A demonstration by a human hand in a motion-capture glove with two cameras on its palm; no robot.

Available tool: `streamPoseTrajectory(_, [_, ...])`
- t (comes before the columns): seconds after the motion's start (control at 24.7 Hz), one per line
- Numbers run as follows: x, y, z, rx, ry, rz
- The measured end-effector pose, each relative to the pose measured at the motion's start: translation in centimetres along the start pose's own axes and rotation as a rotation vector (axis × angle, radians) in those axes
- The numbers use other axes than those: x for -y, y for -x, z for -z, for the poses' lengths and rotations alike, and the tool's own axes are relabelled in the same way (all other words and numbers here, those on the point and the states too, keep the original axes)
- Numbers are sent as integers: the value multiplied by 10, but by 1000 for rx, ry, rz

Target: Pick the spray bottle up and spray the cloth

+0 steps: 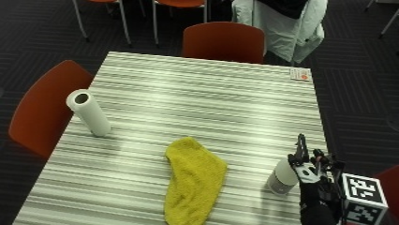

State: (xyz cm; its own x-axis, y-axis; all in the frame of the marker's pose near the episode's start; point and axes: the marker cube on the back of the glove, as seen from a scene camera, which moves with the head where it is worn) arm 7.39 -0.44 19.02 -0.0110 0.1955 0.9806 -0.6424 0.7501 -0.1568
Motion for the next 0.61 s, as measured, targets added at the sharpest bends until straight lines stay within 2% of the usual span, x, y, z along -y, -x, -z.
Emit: streamPoseTrajectory(0.61, [-3,-5,-16,-12,-11,-7])
